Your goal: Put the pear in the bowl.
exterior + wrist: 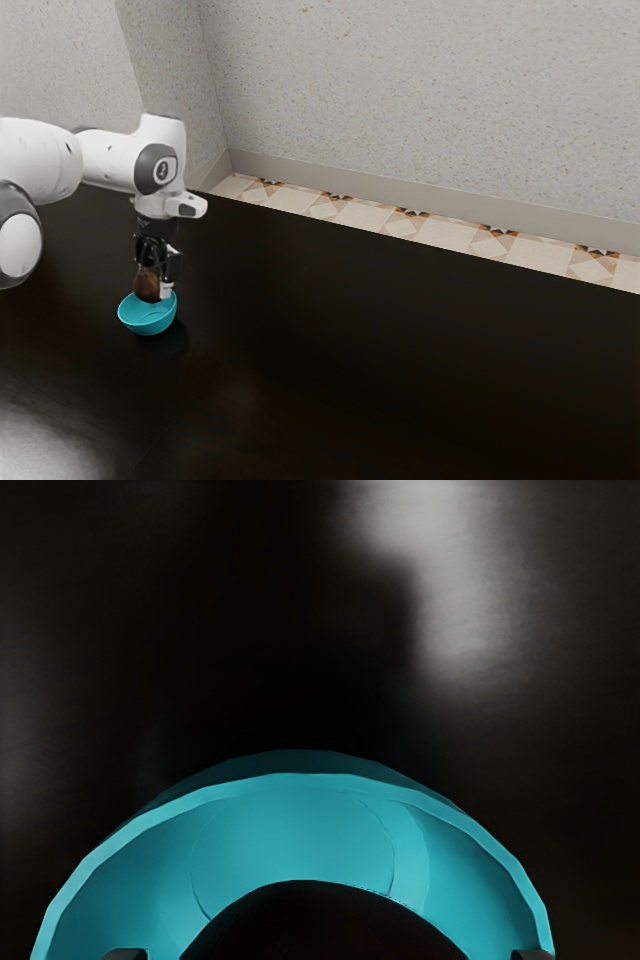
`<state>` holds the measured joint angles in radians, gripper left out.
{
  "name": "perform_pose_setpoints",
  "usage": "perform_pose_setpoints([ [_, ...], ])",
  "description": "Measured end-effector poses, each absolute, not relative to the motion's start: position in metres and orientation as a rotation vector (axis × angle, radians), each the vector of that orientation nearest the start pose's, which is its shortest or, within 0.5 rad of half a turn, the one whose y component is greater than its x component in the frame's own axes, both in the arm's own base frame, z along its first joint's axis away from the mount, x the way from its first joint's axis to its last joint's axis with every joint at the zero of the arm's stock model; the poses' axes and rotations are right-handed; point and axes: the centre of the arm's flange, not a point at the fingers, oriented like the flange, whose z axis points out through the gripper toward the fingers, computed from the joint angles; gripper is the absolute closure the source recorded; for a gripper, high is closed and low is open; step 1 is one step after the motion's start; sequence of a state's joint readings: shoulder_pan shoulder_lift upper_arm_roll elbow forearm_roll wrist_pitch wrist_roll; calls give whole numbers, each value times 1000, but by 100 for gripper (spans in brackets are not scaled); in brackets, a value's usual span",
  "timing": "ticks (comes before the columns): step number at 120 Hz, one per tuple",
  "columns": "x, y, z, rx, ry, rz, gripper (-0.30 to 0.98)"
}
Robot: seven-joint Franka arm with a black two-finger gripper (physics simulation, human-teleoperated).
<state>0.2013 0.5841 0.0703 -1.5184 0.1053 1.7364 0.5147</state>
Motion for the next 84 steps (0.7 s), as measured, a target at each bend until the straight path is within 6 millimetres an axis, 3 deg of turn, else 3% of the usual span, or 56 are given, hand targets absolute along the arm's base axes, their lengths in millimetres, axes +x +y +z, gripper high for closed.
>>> perform_pose_setpoints([
  [24,637,188,289,-3070,443,629,12],
  [32,638,186,298,-3070,451,608,9],
  [48,637,166,370,-3067,500,473,5],
  [66,634,96,466,-3038,675,260,2],
  [75,628,63,503,-3013,755,172,2],
  [84,625,40,527,-2997,809,111,1],
])
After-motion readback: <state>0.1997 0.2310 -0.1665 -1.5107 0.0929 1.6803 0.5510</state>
